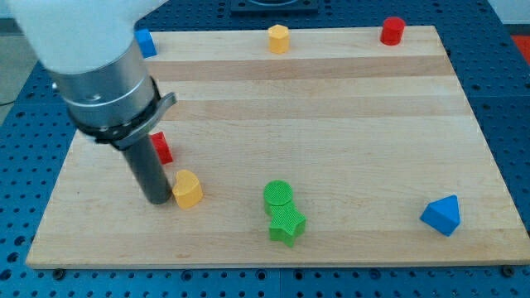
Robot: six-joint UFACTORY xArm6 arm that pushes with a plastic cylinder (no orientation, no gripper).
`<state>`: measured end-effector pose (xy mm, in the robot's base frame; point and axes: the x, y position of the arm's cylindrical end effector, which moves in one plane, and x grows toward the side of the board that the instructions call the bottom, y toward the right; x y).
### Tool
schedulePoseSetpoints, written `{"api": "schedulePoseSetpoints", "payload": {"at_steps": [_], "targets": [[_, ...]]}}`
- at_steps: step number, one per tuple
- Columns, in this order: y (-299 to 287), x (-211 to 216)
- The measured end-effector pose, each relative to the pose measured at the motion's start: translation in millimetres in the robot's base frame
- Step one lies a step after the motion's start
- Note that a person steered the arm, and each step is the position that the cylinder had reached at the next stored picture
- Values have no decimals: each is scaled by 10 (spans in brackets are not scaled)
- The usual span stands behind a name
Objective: Put the heart vertical above the green circle
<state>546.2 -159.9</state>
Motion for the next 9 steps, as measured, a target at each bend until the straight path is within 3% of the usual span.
{"api": "schedulePoseSetpoints", "payload": {"at_steps": [2, 5, 9], "targets": [[421, 79], [768, -750], [1770, -1216]]}}
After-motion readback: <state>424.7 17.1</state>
